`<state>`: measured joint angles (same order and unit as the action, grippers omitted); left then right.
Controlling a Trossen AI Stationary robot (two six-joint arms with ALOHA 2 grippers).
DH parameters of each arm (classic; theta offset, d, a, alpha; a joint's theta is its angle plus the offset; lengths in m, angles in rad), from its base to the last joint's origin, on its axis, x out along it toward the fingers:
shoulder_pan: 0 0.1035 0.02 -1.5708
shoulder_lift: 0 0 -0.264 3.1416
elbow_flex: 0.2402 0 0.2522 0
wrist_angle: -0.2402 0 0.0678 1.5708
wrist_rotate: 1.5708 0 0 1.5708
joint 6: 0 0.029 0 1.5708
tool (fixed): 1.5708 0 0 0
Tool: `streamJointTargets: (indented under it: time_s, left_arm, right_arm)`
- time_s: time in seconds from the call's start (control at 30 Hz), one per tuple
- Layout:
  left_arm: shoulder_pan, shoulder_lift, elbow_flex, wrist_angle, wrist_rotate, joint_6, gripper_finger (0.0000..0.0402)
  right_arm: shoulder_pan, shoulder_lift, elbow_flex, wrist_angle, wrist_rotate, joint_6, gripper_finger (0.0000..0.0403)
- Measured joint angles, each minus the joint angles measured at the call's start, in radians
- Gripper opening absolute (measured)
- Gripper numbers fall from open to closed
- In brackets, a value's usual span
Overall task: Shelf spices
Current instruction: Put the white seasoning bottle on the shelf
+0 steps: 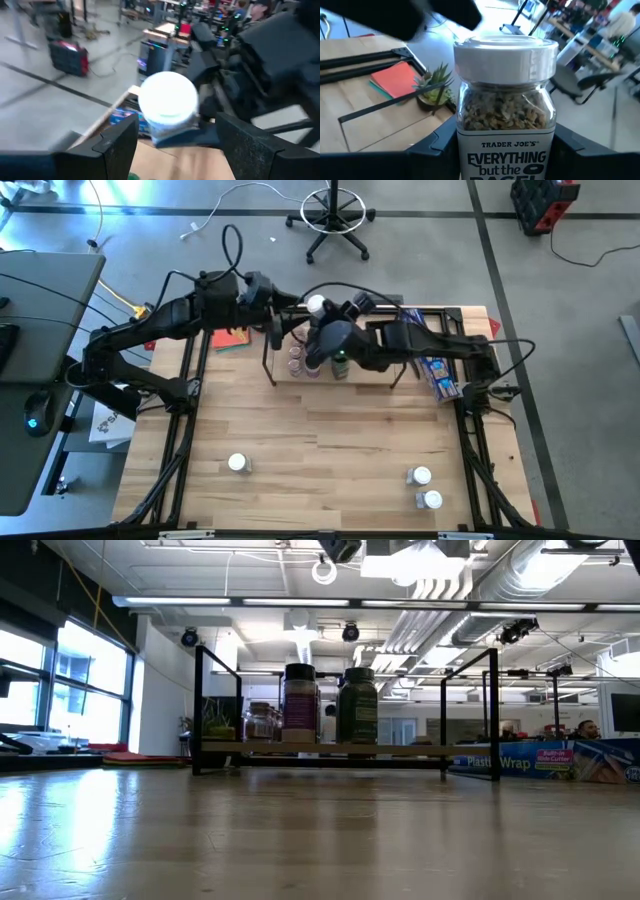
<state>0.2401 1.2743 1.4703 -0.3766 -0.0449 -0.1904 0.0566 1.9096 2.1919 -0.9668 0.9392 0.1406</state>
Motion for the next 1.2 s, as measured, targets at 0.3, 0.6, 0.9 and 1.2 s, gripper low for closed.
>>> streamJointTargets:
  time_s: [0.3, 0.6, 0.9, 1.2]
  left_arm:
    - [0.002, 0.039, 0.000, 0.041, -0.018, 0.018, 0.0291]
    - [0.002, 0.048, 0.000, 0.063, -0.017, -0.052, 0.0295]
    - [0.003, 0.048, 0.000, 0.092, 0.008, -0.090, 0.0199]
    - [0.006, 0.049, -0.001, 0.104, 0.038, -0.053, 0.0196]
  right_arm:
    - [0.000, 0.033, 0.033, 0.066, 0.015, -0.121, 0.0181]
    - [0.015, 0.032, 0.033, 0.075, 0.031, -0.120, 0.0181]
    - [0.027, 0.032, 0.034, 0.073, 0.032, -0.119, 0.0181]
    - [0.026, 0.032, 0.034, 0.058, 0.002, -0.115, 0.0219]
